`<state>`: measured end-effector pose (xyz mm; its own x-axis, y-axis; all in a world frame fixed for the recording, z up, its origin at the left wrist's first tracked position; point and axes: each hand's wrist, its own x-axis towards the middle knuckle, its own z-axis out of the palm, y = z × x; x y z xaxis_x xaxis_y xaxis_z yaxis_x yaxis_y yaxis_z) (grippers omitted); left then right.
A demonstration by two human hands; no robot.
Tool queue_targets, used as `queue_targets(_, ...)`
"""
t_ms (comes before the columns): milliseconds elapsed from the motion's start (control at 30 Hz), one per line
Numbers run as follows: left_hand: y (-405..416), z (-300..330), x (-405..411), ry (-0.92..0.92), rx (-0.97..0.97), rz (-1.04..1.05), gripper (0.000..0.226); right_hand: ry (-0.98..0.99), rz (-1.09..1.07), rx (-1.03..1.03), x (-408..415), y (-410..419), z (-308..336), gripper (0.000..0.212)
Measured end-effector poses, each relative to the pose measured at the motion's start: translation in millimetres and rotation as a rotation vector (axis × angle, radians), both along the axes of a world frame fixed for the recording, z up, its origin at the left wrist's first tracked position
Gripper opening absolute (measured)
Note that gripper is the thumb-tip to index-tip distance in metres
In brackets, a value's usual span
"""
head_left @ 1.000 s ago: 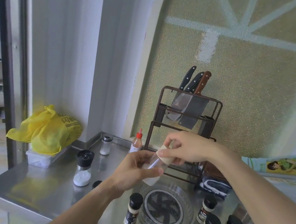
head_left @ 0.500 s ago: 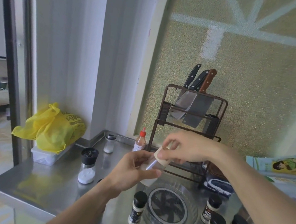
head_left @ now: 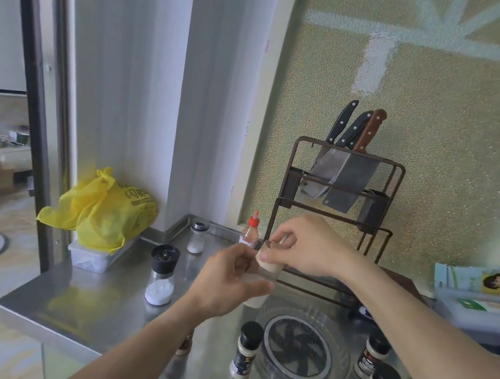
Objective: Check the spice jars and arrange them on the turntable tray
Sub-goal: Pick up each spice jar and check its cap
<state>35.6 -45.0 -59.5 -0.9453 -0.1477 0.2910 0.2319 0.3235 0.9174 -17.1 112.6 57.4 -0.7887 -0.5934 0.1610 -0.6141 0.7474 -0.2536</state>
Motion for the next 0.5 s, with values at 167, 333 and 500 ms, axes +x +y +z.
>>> queue_targets(167, -12, -11, -15, -0.022, -0.253, 0.216, 0.051, 0.110, -0.014, -0.001, -7, -33, -33, 0.033)
queue_targets(333, -19, -11, -35, -0.224, -0.598, 0.217, 0.046, 0.041, -0.047, 0.102, -23, -57, -74, 0.023)
queue_targets(500, -27, -24, -51, -0.378, -0.744, 0.134, 0.047, -0.056, -0.099, 0.175, -33, -72, -106, 0.026)
